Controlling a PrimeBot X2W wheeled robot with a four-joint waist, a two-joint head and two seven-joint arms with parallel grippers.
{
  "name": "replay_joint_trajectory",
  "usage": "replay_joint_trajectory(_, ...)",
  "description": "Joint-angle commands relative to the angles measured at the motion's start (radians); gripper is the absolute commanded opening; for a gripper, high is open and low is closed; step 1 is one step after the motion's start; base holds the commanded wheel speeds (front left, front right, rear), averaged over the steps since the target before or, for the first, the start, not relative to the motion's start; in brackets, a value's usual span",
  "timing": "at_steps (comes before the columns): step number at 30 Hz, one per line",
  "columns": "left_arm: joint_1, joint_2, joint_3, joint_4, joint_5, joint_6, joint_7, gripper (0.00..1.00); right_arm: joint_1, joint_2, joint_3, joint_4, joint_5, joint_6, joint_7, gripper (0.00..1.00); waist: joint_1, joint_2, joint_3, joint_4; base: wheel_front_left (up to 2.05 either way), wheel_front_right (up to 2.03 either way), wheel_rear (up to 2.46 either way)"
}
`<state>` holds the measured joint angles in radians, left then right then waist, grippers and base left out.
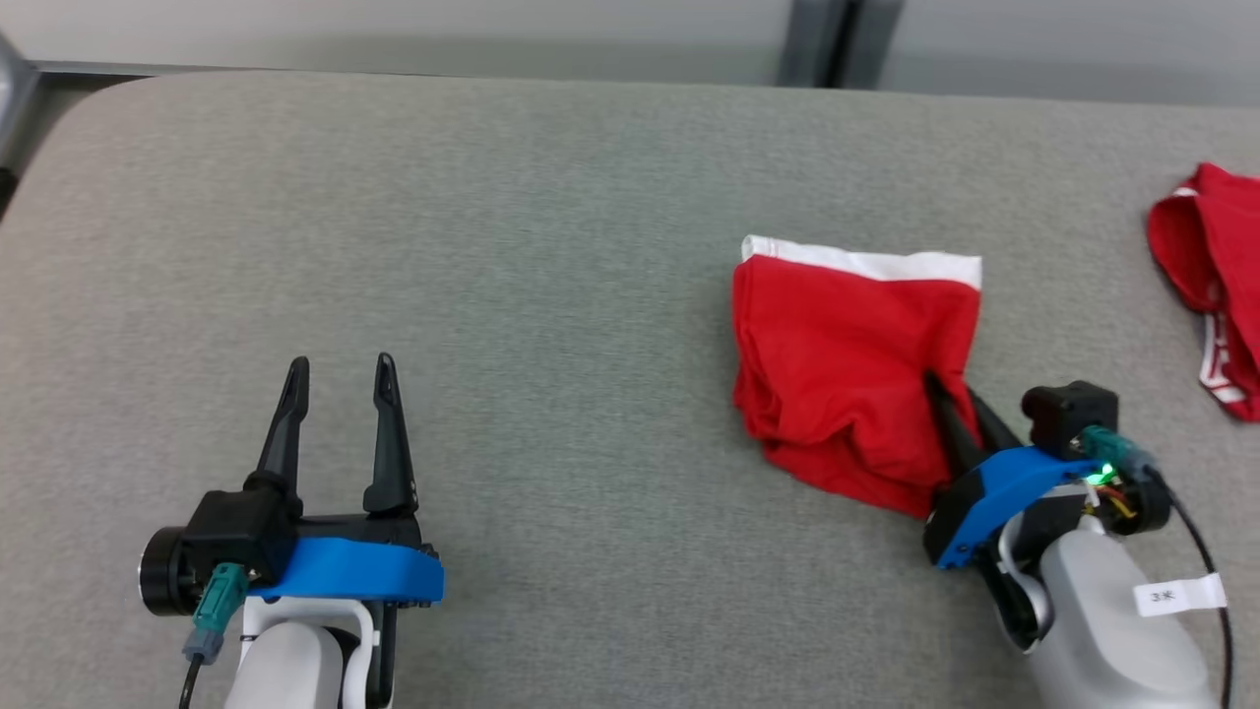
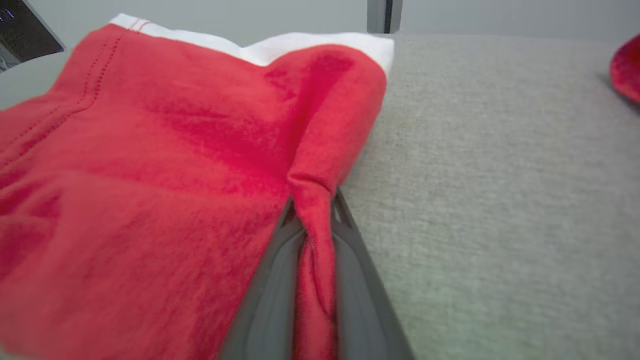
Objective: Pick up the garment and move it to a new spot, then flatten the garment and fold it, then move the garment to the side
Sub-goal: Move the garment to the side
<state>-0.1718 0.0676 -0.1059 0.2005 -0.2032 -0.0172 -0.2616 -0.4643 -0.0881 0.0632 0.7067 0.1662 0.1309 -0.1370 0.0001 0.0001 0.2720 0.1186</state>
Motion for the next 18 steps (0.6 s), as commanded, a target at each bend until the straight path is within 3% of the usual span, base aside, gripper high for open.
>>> replay_joint_trajectory(1, -0.023, 0.001, 0.004, -0.005, 0.003, 0.001, -0.004, 1.00, -0.007, -0.024, 0.004, -0.017, 0.008, 0.000, -0.014, 0.00, -0.0001, -0.0001, 0.003, -0.022, 0.00, 0.00, 0.00)
replay_joint_trajectory(10, -0.062, 0.013, 0.017, -0.027, 0.023, -0.007, -0.004, 1.00, 0.048, -0.125, 0.007, -0.153, 0.037, 0.000, -0.019, 0.00, -0.0001, -0.0001, 0.056, -0.175, 0.00, 0.00, 0.00)
replay_joint_trajectory(18, -0.110, 0.021, 0.017, -0.031, 0.037, -0.010, -0.005, 1.00, 0.028, -0.180, 0.007, -0.265, 0.051, 0.000, -0.013, 0.00, -0.0001, -0.0001, 0.093, -0.248, 0.00, 0.00, 0.00)
